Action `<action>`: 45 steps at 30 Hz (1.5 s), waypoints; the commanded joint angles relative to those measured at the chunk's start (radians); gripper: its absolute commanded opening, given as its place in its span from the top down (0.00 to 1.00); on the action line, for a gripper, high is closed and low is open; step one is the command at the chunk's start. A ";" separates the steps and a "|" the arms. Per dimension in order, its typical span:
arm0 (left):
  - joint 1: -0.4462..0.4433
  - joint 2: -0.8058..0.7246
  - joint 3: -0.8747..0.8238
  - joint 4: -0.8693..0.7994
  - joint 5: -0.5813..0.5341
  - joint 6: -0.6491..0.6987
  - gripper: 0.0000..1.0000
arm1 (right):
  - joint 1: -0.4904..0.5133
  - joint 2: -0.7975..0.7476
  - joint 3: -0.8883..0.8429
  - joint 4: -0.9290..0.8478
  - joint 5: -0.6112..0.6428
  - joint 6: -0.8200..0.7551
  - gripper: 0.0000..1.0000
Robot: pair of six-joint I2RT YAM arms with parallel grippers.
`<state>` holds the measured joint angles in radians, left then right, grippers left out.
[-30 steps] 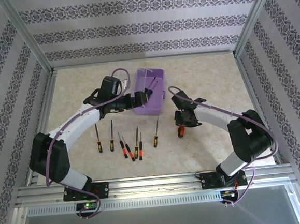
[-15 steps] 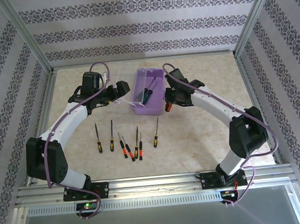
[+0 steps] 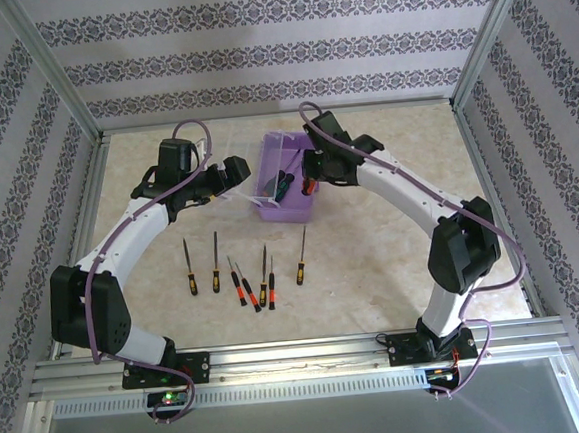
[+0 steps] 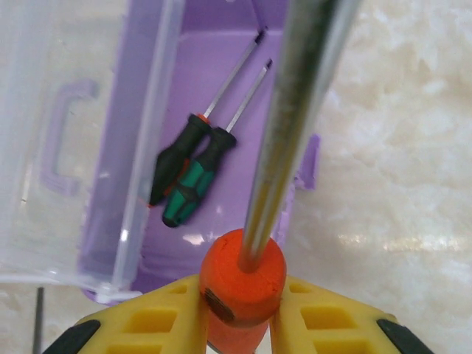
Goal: Pack the tool kit
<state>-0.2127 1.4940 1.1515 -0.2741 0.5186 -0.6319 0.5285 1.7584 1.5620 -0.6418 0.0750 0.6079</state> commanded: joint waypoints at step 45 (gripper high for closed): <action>0.062 -0.015 0.004 -0.004 -0.019 0.021 0.00 | -0.045 0.323 0.271 -0.076 -0.062 0.083 0.62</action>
<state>-0.1669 1.4940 1.1515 -0.2749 0.5114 -0.6315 0.4927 2.1864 1.8519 -0.7113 0.0254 0.6853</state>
